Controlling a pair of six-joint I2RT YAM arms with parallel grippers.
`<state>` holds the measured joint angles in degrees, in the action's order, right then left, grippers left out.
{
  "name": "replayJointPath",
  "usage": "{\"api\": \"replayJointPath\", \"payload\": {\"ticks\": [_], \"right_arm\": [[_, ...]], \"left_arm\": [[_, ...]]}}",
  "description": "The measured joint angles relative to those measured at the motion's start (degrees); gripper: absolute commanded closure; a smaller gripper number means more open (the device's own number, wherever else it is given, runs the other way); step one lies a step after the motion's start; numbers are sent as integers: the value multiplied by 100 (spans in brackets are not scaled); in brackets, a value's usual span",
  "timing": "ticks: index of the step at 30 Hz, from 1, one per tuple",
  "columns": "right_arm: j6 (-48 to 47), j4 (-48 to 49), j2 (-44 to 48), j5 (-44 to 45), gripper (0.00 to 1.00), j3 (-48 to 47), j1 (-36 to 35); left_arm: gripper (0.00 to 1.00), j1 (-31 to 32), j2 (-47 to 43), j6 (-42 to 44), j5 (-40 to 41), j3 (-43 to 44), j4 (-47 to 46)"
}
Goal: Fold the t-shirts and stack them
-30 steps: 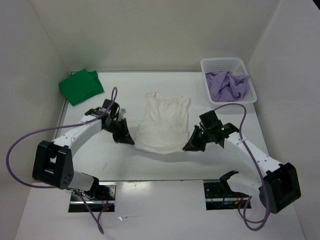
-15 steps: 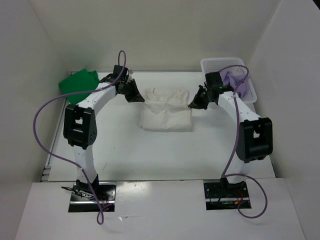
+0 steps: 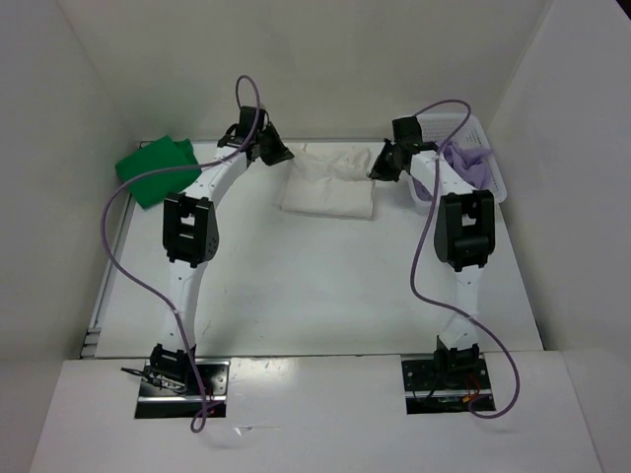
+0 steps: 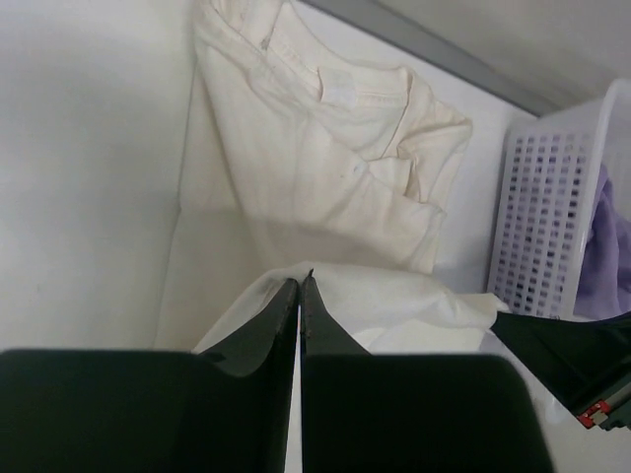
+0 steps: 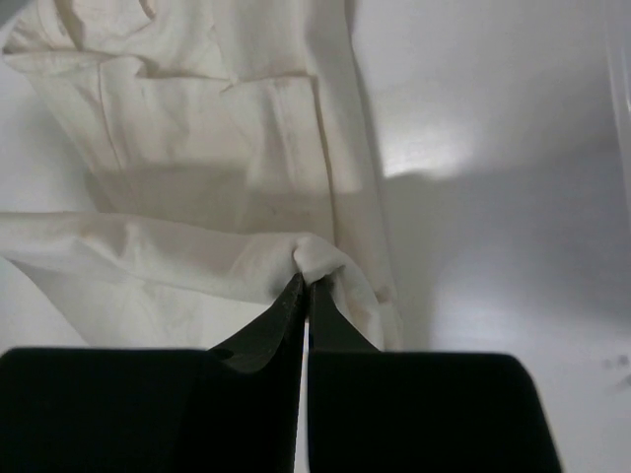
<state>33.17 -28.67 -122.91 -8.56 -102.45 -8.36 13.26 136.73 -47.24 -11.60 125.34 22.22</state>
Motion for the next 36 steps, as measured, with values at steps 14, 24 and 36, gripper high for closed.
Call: {"api": "replayJointPath", "payload": {"ticks": [14, 24, 36], "right_arm": [[232, 125, 1720, -168, 100, 1919, -575], [1257, -317, 5403, -852, 100, 5958, -1659], [1589, -1851, 6537, -1453, 100, 5786, -1532]], "left_arm": [[100, -17, -3300, -197, -522, -4636, -975], [100, 72, -6669, 232, -1078, -8268, 400], [100, 623, -6618, 636, -1069, -6671, 2479]]}}
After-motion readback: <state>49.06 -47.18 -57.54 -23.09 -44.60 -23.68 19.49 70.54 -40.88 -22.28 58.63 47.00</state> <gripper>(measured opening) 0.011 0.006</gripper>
